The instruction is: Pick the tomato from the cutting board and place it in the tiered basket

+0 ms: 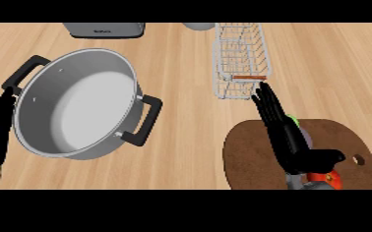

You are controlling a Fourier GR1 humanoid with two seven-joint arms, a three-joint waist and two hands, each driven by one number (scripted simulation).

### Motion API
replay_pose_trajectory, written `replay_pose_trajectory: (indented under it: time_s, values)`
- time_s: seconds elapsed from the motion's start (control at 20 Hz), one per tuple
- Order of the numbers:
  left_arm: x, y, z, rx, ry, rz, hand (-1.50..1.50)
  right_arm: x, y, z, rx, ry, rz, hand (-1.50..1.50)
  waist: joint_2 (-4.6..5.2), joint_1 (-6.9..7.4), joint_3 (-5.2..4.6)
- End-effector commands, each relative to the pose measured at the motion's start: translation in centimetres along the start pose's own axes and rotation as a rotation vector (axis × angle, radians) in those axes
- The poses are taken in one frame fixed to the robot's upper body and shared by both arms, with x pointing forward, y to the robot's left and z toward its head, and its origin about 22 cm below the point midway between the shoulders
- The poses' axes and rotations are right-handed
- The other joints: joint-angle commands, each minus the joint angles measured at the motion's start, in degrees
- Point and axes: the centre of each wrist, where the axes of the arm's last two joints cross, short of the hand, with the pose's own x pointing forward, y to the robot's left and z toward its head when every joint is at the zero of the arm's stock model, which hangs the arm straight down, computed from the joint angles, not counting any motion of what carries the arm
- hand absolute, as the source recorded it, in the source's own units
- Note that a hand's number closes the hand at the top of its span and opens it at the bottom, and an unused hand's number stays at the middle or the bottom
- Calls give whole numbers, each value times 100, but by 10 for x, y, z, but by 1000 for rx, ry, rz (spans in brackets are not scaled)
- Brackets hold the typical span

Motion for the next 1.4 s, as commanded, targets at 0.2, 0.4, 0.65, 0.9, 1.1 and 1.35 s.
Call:
replay_pose_trajectory:
  time_s: [0.2,0.4,0.65,0.9,1.1,1.35]
  values:
    - [36,-49,9,-262,-89,213,0,43,-16,9,-173,-295,242,150,-40,-306,-89]
    - [31,-54,13,-280,-52,271,0,-11,-84,50,-820,59,392,-150,29,-748,-105]
    - [44,-73,30,-411,-65,308,0,-1,-64,76,-975,-46,542,-150,12,-214,-86]
    - [50,-72,30,-412,-84,312,0,21,-82,121,-896,81,845,-150,41,-175,-120]
    - [53,-78,29,-396,-84,310,0,34,-103,156,-766,316,1060,-150,105,-210,-162]
    - [54,-78,32,-427,-106,311,0,41,-84,178,-501,682,1106,-150,154,43,-162]
